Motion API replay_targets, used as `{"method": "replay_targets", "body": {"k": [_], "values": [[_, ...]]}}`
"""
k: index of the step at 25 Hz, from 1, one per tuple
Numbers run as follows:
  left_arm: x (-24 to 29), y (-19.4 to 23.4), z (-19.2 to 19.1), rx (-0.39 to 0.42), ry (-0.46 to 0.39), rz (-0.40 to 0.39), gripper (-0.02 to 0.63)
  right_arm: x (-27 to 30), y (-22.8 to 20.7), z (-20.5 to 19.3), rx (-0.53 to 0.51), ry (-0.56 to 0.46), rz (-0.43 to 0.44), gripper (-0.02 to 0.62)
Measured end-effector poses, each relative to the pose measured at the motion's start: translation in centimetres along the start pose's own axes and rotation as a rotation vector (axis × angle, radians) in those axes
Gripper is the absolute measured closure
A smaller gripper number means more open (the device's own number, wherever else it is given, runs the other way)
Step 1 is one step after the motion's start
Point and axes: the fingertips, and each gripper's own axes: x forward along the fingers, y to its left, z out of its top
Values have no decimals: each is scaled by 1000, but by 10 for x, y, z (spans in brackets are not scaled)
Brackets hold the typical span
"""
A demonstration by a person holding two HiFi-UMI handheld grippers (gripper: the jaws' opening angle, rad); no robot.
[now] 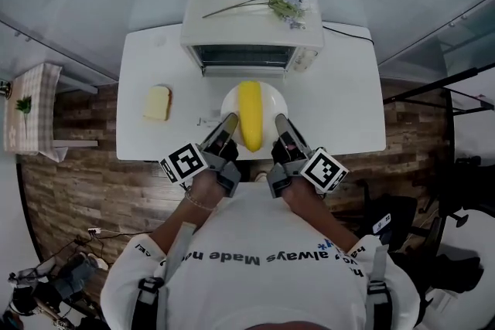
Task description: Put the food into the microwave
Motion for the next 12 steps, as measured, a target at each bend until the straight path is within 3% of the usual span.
{"method": "replay_targets", "body": {"k": [12], "values": [[39, 12, 74, 8, 38, -15, 583, 80, 10, 16, -4, -34, -18, 572]]}}
